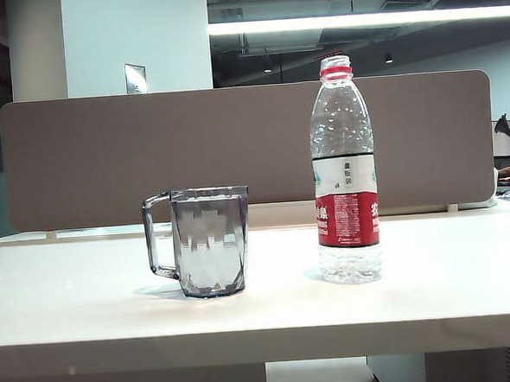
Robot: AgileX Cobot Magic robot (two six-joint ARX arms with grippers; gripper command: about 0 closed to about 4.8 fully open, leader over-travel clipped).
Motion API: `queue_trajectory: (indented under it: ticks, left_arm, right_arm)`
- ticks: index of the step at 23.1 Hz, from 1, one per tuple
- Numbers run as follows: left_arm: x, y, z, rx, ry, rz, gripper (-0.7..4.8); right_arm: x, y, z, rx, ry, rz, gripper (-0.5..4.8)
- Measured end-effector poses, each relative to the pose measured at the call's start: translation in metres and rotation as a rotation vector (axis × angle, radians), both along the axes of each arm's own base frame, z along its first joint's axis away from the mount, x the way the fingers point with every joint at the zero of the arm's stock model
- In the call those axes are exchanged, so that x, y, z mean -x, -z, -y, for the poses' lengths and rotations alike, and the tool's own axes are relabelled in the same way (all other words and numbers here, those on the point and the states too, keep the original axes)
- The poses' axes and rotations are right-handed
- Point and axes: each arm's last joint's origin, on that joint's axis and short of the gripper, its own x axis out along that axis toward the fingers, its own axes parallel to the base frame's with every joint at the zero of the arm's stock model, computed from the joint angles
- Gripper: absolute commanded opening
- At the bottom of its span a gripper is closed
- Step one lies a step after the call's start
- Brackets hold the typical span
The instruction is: Pick up the mineral water bottle on the table and pour water into the mug until it's full.
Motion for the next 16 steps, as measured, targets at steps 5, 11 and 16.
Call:
queue_trajectory:
  ticks: [5, 11, 16]
  left_arm:
    - [-0.003, 0.020, -0.002, 0.017, -0.075, -0.030, -0.05]
    - [-0.003, 0.036, -0.002, 0.003, -0.083, -0.150, -0.05]
    - [-0.002, 0.042, -0.002, 0.016, -0.083, -0.220, -0.05]
  right_arm:
    - [0.000, 0.000, 0.000, 0.000, 0.000, 0.000, 0.11]
    - [0.000, 0.000, 0.000, 0.000, 0.000, 0.000, 0.11]
    - [0.000, 0.000, 0.000, 0.000, 0.000, 0.000, 0.11]
